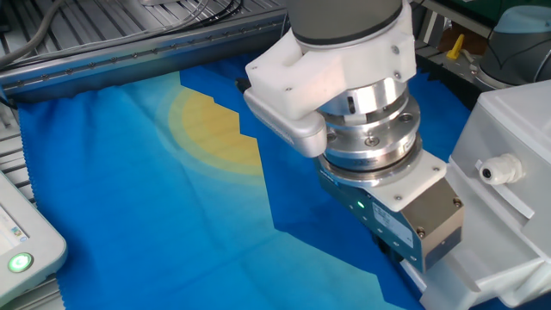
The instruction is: Grasp the handle and open the drawer
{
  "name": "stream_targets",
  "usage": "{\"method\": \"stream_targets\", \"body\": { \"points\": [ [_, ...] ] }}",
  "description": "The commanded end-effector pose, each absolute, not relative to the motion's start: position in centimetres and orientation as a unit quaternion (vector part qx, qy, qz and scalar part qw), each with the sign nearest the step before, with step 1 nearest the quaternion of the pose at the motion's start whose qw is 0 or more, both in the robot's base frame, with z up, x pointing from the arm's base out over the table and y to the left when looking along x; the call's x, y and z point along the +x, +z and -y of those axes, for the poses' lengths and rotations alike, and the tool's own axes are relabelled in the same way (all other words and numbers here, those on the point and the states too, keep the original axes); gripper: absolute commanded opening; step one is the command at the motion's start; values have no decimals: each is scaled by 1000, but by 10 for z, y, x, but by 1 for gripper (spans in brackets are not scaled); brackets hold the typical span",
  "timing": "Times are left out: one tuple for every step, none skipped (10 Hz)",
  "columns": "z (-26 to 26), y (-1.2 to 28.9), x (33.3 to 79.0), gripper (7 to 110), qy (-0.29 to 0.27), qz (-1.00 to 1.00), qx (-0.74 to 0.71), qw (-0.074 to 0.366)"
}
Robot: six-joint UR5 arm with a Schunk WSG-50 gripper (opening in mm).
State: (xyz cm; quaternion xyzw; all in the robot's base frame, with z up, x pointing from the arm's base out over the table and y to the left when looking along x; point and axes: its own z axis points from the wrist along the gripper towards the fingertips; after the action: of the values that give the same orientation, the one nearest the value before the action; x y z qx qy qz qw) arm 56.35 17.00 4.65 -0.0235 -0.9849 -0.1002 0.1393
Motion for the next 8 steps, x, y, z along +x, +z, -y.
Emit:
{"method": "stream_targets", "body": {
  "points": [
    [-170, 49, 568, 7, -105, 985, -20, 132],
    [-169, 48, 568, 7, -103, 986, -19, 131],
    [-169, 48, 569, 7, -103, 986, -19, 129],
    [-169, 48, 570, 7, -103, 986, -18, 127],
    [-168, 47, 571, 7, -103, 987, -16, 125],
    [-168, 47, 573, 7, -103, 987, -14, 122],
    [-168, 46, 574, 7, -103, 988, -12, 119],
    [-168, 46, 574, 7, -103, 988, -12, 118]
  ]
}}
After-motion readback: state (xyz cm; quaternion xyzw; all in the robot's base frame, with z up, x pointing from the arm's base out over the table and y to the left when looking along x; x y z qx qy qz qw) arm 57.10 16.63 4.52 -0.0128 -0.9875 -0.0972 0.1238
